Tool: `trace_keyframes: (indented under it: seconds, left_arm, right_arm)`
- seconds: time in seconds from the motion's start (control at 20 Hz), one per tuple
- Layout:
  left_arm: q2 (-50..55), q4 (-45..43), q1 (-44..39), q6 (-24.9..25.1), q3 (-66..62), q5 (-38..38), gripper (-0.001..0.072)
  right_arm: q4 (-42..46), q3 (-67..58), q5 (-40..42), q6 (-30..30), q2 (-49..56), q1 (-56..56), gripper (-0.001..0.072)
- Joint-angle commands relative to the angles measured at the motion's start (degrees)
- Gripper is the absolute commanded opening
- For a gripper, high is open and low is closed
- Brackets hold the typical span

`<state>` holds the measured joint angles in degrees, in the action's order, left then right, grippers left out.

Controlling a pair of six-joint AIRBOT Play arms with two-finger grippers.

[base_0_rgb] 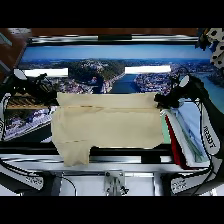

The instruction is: Fold the shirts.

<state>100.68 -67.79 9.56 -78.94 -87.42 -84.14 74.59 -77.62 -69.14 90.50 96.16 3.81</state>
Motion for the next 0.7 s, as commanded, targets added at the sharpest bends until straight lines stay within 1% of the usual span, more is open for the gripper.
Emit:
trace_keyframes:
  seconds: [0.0, 0.05, 0.1, 0.15, 0.2, 0.25, 0.5, 0.6, 0.65]
  left_arm:
    - [0.26, -0.42, 0.07, -0.48, 0.15, -2.51, 0.0035]
    - [0.22, -0.39, 0.07, -0.48, 0.09, -2.54, 0.0054]
    - [0.00, -0.37, 0.07, -0.44, -0.09, -3.02, 0.0179]
    - [-0.42, -0.39, 0.17, -0.17, -0.42, -3.78, 0.0327]
    - [-1.22, -0.39, 0.52, 0.24, -0.90, -4.28, 0.0379]
    - [-2.40, -0.39, 0.94, 0.26, -1.60, -4.59, 0.0402]
    - [-11.19, -0.28, 2.60, 0.90, -3.50, -4.85, 0.0404]
    - [-15.10, -0.33, 2.69, 0.92, -3.50, -5.75, 0.0417]
    - [-16.90, -0.37, 2.69, 0.92, -3.48, -6.73, 0.0505]
  right_arm:
    - [0.11, 0.02, -0.81, 1.03, 0.46, -0.11, 0.0063]
    - [-0.24, 0.00, -0.83, 0.96, 0.39, -0.04, 0.0112]
    - [-1.01, -0.13, -1.14, 0.35, 0.15, 0.04, 0.0340]
    - [-1.73, -0.46, -2.75, -1.33, -0.44, 0.31, 0.0534]
    - [-2.03, -1.01, -4.46, -3.04, -1.38, 0.42, 0.0536]
    - [-1.44, -1.77, -6.38, -4.55, -2.89, 0.42, 0.0536]
    - [5.07, -2.67, -9.11, -5.51, -13.62, 0.42, 0.0536]
    - [8.09, -2.67, -12.02, -6.40, -17.14, 0.42, 0.0537]
    - [9.27, -2.64, -14.32, -7.32, -18.36, 0.42, 0.0536]
